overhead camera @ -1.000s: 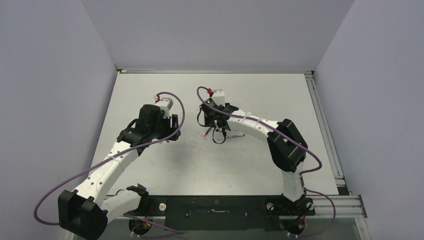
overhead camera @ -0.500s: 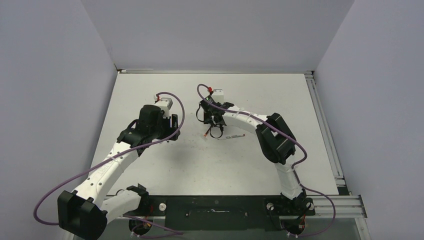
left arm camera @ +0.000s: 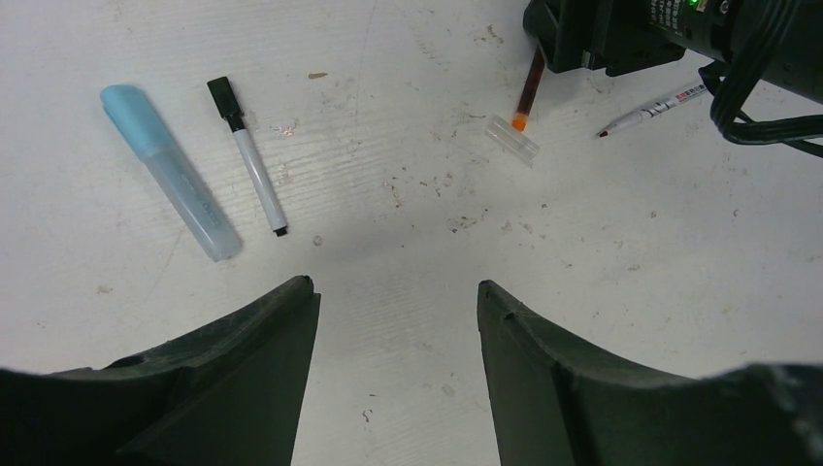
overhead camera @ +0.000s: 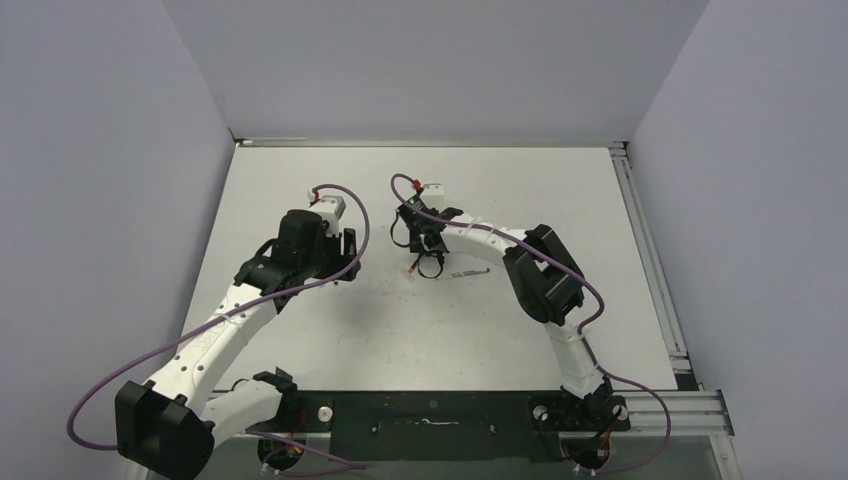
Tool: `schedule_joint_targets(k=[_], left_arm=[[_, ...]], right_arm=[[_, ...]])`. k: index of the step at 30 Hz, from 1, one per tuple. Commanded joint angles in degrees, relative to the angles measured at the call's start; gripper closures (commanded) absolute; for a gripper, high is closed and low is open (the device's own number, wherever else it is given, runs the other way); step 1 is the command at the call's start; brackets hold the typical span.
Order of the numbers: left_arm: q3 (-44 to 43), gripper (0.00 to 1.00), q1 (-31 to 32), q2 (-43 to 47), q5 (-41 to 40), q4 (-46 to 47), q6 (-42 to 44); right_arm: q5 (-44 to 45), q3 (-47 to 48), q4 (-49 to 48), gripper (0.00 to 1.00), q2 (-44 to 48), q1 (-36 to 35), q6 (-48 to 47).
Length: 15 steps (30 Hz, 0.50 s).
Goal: Insert the pens into the pen caps
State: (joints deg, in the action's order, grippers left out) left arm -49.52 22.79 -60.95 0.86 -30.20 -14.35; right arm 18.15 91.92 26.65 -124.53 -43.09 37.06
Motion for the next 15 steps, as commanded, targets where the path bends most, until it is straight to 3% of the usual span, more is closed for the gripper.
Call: schedule_joint_targets(k=[1, 15], left_arm=[[-0.5, 0.41, 0.2, 0.4, -0.4, 2.4, -0.1], [-0.5, 0.41, 0.2, 0.5, -0.4, 2.2, -0.1]], right_arm=[[2.1, 0.6, 0.5, 0.61, -0.5, 0.4, -1.7], [-1.0, 0.5, 0.0, 0.86, -1.8, 0.3, -1.8]])
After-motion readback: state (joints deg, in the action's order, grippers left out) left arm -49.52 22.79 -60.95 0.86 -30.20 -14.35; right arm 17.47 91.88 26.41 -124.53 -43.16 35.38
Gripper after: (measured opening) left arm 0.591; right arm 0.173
